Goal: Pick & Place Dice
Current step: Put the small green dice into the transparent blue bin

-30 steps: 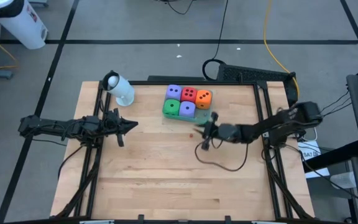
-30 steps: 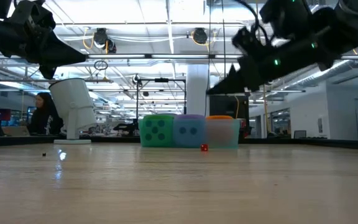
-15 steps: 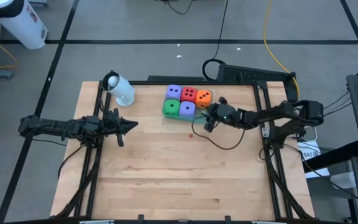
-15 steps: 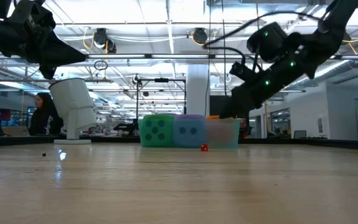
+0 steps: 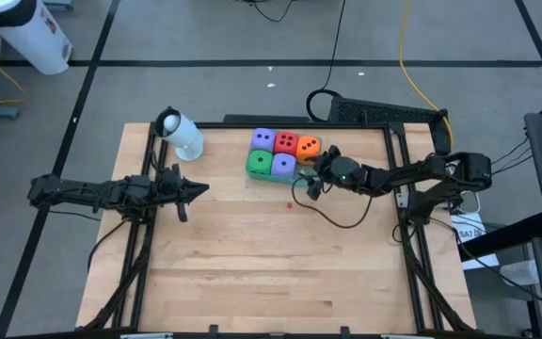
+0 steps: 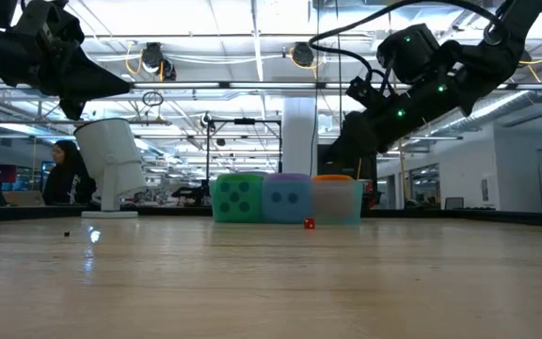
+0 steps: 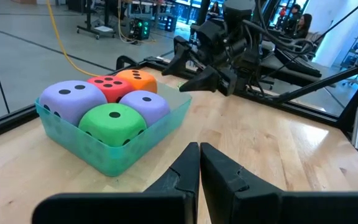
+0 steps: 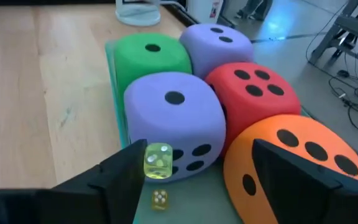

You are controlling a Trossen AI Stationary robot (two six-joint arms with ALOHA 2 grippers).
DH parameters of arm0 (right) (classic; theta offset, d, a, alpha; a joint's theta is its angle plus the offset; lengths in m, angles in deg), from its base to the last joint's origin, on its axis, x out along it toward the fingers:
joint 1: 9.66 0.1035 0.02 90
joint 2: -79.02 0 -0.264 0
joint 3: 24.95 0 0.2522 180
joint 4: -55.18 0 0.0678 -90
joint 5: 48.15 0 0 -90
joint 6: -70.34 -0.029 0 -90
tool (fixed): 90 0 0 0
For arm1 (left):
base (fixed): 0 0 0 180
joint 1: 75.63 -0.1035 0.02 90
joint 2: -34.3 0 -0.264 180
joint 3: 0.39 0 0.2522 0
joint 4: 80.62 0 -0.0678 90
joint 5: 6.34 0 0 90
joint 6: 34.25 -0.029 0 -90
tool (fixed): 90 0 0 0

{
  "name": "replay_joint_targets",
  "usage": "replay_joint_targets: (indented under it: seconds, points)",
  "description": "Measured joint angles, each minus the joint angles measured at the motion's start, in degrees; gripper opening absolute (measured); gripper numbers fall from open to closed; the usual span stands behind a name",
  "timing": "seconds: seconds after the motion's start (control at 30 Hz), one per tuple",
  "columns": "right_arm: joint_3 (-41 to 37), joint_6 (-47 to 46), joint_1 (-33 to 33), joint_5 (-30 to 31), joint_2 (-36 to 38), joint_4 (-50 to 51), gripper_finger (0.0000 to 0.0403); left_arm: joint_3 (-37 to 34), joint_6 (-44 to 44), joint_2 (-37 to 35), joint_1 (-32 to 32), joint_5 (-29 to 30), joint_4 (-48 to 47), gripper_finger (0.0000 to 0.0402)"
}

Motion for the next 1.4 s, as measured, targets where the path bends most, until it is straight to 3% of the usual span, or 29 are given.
replay_joint_targets:
  seconds: [0.17,0.47,0.57,0.63,0.87,1.0,1.2,1.4]
  points:
    - [0.00,4.84,0.42,1.84,0.01,0.24,0.0241,0.00,-0.15,-0.01,-0.01,0.00,-0.04,0.0021]
    - [0.00,7.41,1.13,3.07,0.01,-1.94,0.0037,0.00,-0.13,0.00,0.00,0.00,-0.19,0.0021]
    - [0.00,6.95,1.11,3.01,0.01,-2.24,0.0038,0.00,-0.13,-0.02,-0.01,0.02,-0.19,0.0021]
    - [0.00,5.71,1.16,2.99,0.01,-2.35,0.0062,0.00,-0.13,0.01,-0.02,0.02,-0.19,0.0021]
    - [0.00,3.16,1.11,3.16,0.01,-2.35,0.0261,0.00,-0.12,-0.01,-0.02,0.02,-0.19,0.0021]
    - [0.00,2.40,1.11,3.16,0.01,-2.31,0.0321,0.00,-0.11,0.00,-0.02,0.02,-0.19,0.0021]
    - [0.00,4.81,1.15,-0.10,0.01,-2.26,0.0327,0.00,-0.09,-0.01,-0.02,0.02,-0.19,0.0021]
    - [0.00,6.45,1.14,0.35,0.01,-1.81,0.0282,0.00,-0.06,-0.01,-0.02,0.04,-0.19,0.0021]
